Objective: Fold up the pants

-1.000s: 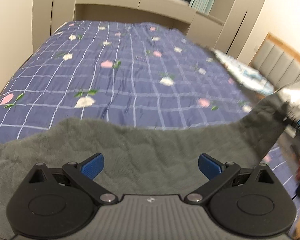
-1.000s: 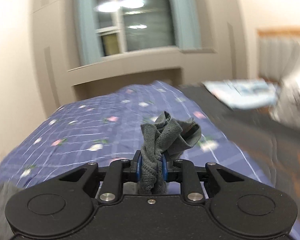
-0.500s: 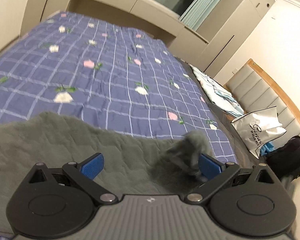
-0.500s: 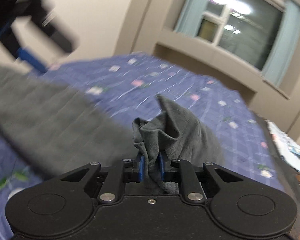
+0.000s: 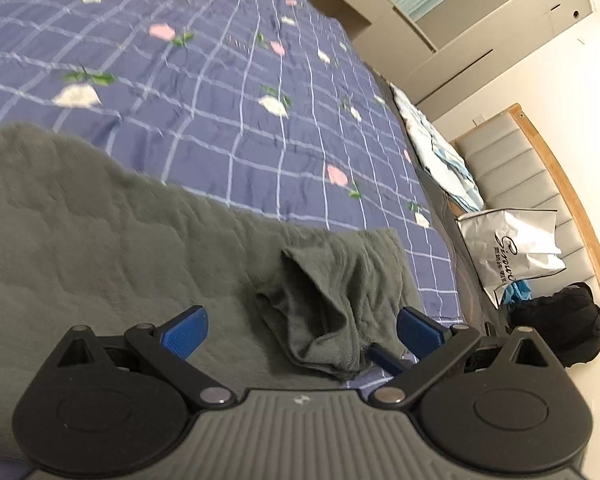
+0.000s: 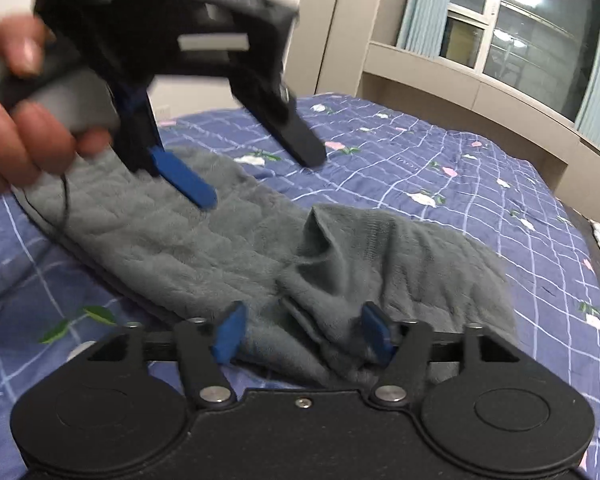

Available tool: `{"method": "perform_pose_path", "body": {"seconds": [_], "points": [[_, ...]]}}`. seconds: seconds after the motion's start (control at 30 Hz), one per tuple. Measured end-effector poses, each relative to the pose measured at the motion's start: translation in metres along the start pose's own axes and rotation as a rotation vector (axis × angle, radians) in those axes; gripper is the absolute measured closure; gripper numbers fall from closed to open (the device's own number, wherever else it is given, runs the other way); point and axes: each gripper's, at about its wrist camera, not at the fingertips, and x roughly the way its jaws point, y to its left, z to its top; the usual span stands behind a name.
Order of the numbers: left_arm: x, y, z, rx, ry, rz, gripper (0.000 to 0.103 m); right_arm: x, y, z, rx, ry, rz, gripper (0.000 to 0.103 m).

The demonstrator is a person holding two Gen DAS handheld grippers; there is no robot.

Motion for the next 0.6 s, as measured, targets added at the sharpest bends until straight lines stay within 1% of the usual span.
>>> {"method": "perform_pose_path", "body": {"seconds": [0.13, 0.17, 0.23, 0.3, 0.33, 0.37, 0.4, 0.43, 0.47, 0.5, 0.53, 0.57, 0.6], "points": [[0.028, 0.004, -0.004, -0.058, 0.062, -0.018, 0.001, -0.025, -0.012, -0.006, 0.049, -0.031, -0.054, 0.017], [0.036, 0.005, -0.006, -0.08, 0.081, -0.028, 0.002, -0.03, -0.015, -0.009, 0.06, -0.035, -0.072, 0.015], [0.048, 0.009, -0.009, -0.128, 0.109, -0.045, 0.005, -0.037, -0.021, -0.012, 0.083, -0.04, -0.109, 0.008], [0.059, 0.013, -0.012, -0.18, 0.123, -0.06, 0.009, -0.045, -0.027, -0.018, 0.111, -0.042, -0.143, 0.006], [0.064, 0.014, -0.014, -0.199, 0.123, -0.062, 0.016, -0.048, -0.03, -0.021, 0.126, -0.041, -0.156, 0.006], [0.067, 0.016, -0.015, -0.214, 0.123, -0.063, 0.029, -0.051, -0.033, -0.025, 0.138, -0.041, -0.164, 0.005], [0.07, 0.017, -0.017, -0.224, 0.123, -0.064, 0.036, -0.053, -0.034, -0.028, 0.151, -0.041, -0.173, 0.005], [0.073, 0.017, -0.017, -0.227, 0.125, -0.068, 0.057, -0.054, -0.037, -0.031, 0.16, -0.042, -0.179, 0.004], [0.073, 0.017, -0.018, -0.226, 0.123, -0.076, 0.071, -0.054, -0.039, -0.032, 0.169, -0.041, -0.187, 0.004], [0.073, 0.016, -0.018, -0.22, 0.115, -0.082, 0.074, -0.054, -0.041, -0.034, 0.177, -0.04, -0.199, 0.004], [0.072, 0.015, -0.017, -0.203, 0.104, -0.088, 0.084, -0.053, -0.042, -0.034, 0.184, -0.04, -0.214, 0.004], [0.069, 0.012, -0.017, -0.176, 0.096, -0.085, 0.091, -0.052, -0.045, -0.035, 0.194, -0.042, -0.235, 0.004], [0.067, 0.007, -0.016, -0.135, 0.09, -0.07, 0.092, -0.05, -0.048, -0.034, 0.203, -0.044, -0.254, 0.003]]}}
